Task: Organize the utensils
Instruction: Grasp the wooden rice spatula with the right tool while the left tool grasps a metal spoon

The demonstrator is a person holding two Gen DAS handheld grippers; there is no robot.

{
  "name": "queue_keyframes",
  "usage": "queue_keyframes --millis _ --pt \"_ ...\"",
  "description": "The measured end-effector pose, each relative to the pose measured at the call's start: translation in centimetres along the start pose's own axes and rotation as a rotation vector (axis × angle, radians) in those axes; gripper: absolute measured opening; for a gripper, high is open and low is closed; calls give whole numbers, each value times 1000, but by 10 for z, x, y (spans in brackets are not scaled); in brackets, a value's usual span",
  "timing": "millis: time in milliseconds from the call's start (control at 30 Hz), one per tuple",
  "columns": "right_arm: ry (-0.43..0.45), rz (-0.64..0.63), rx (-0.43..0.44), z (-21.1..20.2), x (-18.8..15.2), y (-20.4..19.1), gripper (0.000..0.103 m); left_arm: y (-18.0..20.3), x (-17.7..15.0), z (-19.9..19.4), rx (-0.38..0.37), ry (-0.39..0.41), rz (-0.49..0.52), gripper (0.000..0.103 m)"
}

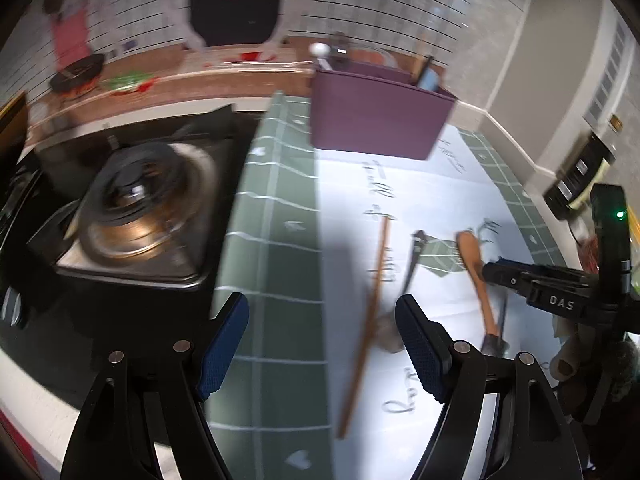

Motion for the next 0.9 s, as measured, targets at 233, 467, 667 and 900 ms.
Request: queue_keyframes --millis 233,467,667,900 --pt "-34 -74 -58 19 19 -14 40 -37 -4 -12 54 14 -83 76" --pt "-45 -186 -145 32 30 -31 29 -24 -22 -13 -10 -26 -42 73" --pt "21 -110 -38 3 24 -24 29 16 -35 -9 -101 -31 92 67" --pt "109 -40 4 -50 7 -15 29 53 -55 20 -197 -162 179 37"
Point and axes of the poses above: each gripper's, at about its wrist camera, not at the fingertips, and z roughly the way its jaws point, y to its right, x to its top, the point moved 5 cm from there along z, roughly the way its jaws point, and after that the axes turned 11 degrees about -z, right-handed, at the moved point
